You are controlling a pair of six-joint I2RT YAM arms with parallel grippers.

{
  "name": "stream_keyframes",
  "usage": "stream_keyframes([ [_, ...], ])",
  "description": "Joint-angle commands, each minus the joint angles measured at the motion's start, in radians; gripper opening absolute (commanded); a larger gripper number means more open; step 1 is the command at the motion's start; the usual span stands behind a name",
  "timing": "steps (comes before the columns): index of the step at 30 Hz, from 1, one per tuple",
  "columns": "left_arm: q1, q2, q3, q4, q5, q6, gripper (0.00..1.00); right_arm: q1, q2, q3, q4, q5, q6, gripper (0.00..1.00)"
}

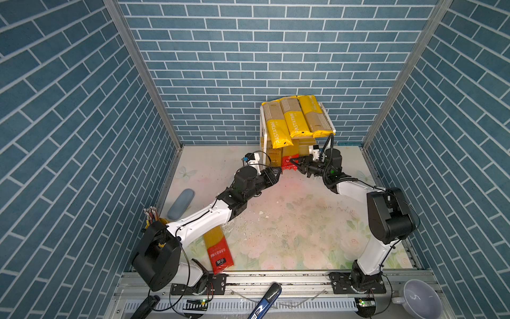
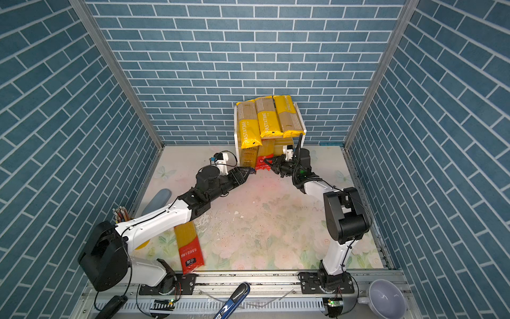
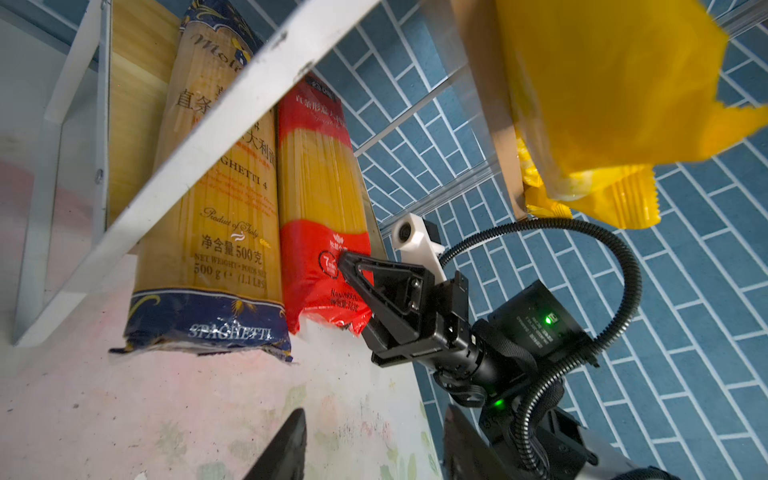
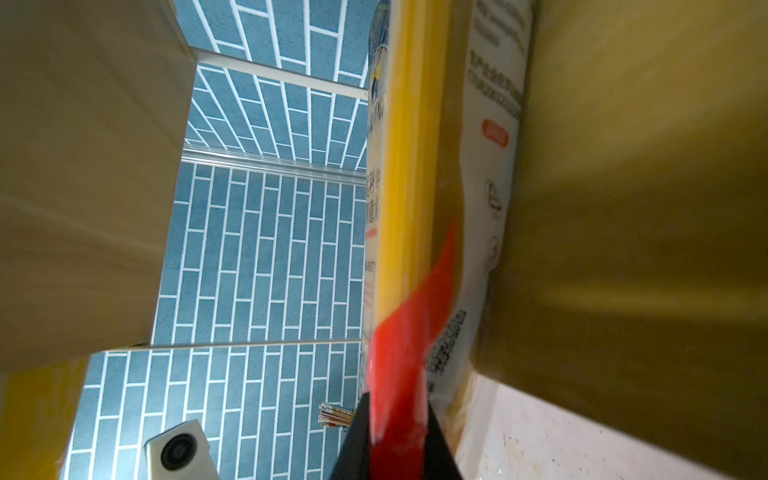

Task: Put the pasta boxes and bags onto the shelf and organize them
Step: 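Carry the upright red bag with both grippers into the shelf's lower tier, then open the left gripper and draw it back while right pushes the bag in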

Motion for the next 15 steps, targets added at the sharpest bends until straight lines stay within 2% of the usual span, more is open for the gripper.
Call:
stream_keyframes([
  [1, -0.004, -0.014, -0.008, -0.020, -0.008, 0.033, 0.54, -0.001, 0.008, 0.064, 0.053, 0.012, -0.052, 0.00],
  [5, -0.005, -0.063, -0.028, -0.050, -0.024, 0.060, 0.54, 0.007, -0.004, 0.072, 0.006, 0.011, -0.072, 0.00],
  [9, -0.004, -0.102, -0.055, -0.069, -0.031, 0.077, 0.54, 0.019, -0.029, 0.101, -0.117, 0.018, -0.134, 0.00],
  [15, -0.003, -0.148, -0.099, -0.081, -0.046, 0.102, 0.55, 0.038, 0.001, 0.163, -0.246, 0.023, -0.187, 0.00],
])
